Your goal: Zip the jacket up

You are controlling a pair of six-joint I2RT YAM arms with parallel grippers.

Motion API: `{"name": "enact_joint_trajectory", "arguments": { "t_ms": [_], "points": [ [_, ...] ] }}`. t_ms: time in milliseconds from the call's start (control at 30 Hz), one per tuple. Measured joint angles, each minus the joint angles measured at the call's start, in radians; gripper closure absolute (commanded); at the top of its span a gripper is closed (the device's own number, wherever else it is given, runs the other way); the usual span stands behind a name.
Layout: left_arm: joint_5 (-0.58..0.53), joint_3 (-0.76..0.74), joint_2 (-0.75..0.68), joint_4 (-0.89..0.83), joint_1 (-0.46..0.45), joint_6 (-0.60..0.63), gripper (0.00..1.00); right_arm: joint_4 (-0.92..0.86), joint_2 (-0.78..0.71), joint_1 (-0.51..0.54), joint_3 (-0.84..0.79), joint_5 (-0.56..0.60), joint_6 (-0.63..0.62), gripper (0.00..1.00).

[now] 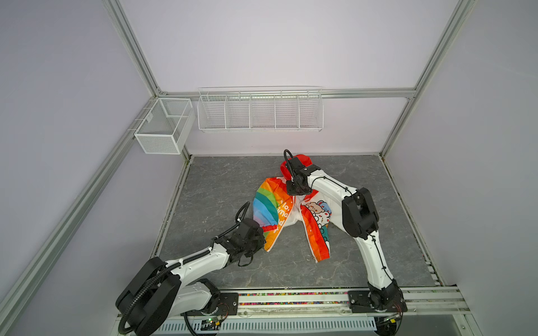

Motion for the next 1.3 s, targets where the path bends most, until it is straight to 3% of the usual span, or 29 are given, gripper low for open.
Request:
{"name": "enact_joint_trajectory", "arguments": {
  "t_ms": [133,333,567,733,900,1300],
  "points": [
    [-0.006,0.000,-0.042,-0.020,0.000,0.000,1.00,0.034,-0.061,-0.016,-0.063,-0.053,0.005,0.93],
    [-0.023,-0.001,-0.166,-0.059,0.000,-0.013,1.00,0.161,-0.150,-0.060,-0.138,-0.225,0.019,0.93],
    [-0.054,0.043,-0.382,-0.190,0.000,-0.023,1.00,0.317,-0.146,-0.095,-0.122,-0.441,0.047,0.93],
    [-0.059,0.087,-0.454,-0.232,-0.003,-0.047,1.00,0.391,-0.094,-0.095,-0.028,-0.546,0.066,0.93],
    [-0.085,0.087,-0.360,-0.194,-0.080,-0.080,1.00,0.421,-0.024,-0.109,0.031,-0.633,0.085,0.93],
    [-0.101,0.117,0.046,0.052,-0.207,-0.124,1.00,0.431,0.101,-0.214,-0.026,-0.740,0.103,0.93]
  ]
}}
